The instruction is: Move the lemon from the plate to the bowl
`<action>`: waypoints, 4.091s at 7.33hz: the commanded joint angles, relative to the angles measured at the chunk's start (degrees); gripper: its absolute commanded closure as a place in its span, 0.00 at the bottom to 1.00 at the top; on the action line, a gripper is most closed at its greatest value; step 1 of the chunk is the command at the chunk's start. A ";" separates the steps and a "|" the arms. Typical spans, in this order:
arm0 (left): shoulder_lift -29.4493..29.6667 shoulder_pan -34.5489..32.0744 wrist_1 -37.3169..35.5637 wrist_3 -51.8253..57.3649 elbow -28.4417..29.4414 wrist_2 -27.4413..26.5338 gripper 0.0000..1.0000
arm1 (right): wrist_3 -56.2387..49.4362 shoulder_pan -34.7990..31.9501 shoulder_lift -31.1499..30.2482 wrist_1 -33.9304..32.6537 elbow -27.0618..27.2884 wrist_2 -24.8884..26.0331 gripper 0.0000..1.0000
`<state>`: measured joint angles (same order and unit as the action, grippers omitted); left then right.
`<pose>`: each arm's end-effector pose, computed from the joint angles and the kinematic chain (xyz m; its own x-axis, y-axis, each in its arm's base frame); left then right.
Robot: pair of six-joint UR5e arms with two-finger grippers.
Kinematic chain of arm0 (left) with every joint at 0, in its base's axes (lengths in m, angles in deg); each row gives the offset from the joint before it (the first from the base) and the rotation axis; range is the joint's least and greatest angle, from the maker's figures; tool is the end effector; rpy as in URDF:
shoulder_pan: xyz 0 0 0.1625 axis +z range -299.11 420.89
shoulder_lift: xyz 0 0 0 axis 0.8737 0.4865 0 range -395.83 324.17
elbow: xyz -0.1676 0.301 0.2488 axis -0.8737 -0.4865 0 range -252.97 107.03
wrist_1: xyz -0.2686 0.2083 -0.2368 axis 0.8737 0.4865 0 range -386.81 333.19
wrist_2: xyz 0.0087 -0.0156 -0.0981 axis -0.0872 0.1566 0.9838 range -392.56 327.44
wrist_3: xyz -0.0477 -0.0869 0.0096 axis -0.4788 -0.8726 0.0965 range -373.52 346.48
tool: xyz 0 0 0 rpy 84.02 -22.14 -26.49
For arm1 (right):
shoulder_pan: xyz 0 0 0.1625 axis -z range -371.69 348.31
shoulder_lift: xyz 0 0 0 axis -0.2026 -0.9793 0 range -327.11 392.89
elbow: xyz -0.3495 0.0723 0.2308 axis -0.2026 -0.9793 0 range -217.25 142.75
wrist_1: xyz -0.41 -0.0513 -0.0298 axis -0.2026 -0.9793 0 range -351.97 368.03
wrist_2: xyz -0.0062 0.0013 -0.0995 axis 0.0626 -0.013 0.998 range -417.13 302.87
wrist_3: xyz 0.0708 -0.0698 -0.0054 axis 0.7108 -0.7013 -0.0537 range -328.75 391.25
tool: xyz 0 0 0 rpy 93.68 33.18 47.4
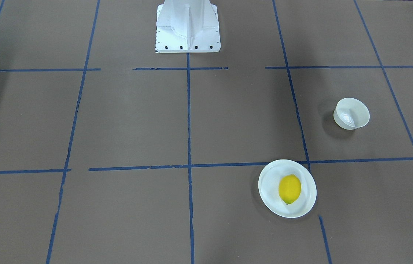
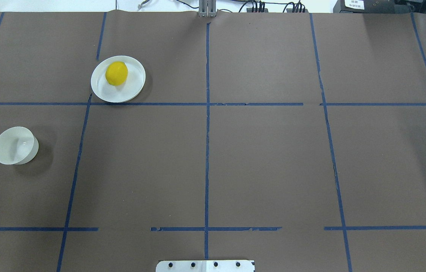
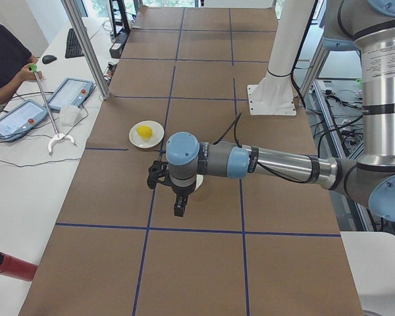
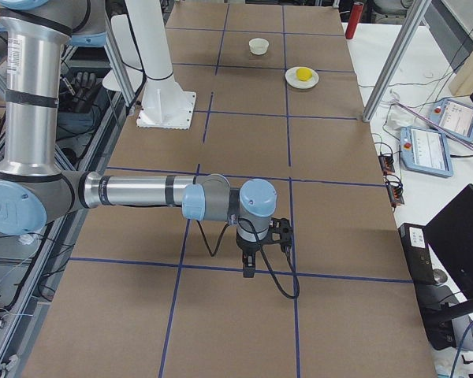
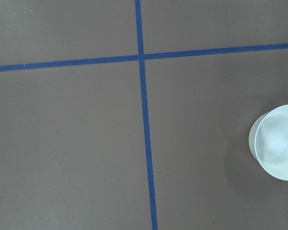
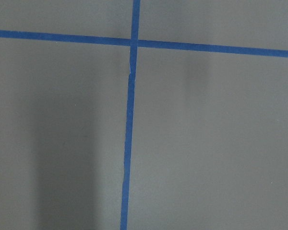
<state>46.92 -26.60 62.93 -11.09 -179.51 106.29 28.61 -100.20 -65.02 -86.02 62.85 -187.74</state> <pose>-0.0389 -0.4444 0.5698 0.6498 0.1886 -0.7363 -0.0709 0.9795 0.1884 0.0573 -0.4323 0.6473 0.7574 -0.0446 0.6514 0.0609 0.9981 -0.0024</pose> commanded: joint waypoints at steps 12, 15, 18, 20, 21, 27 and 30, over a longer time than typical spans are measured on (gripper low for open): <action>49.75 33.69 21.51 -23.35 42.15 -17.11 0.00 | 0.00 0.00 0.00 0.00 0.00 0.00 0.00; 50.75 34.92 25.91 -26.95 46.14 -18.00 0.00 | 0.00 0.00 0.00 0.00 0.00 0.00 0.00; 50.92 35.54 27.94 -26.78 48.00 -18.00 0.12 | 0.00 0.00 0.00 0.00 0.00 0.00 0.00; 50.84 35.45 27.85 -26.42 47.74 -18.00 0.57 | 0.00 0.00 0.00 0.00 0.00 0.00 0.00; 50.40 34.67 27.24 -26.42 45.82 -17.74 0.76 | 0.00 0.00 0.00 0.00 0.00 0.00 0.00; 10.13 32.73 23.10 -26.52 3.13 -17.56 0.87 | 0.00 0.00 0.00 0.00 0.00 0.00 0.00; 4.35 32.73 23.11 -26.51 3.08 -17.47 0.82 | 0.00 0.00 0.00 0.00 0.00 0.00 0.00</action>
<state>53.36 6.11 86.05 -37.59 -176.57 88.69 28.61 -100.20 -65.01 -86.02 62.85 -187.74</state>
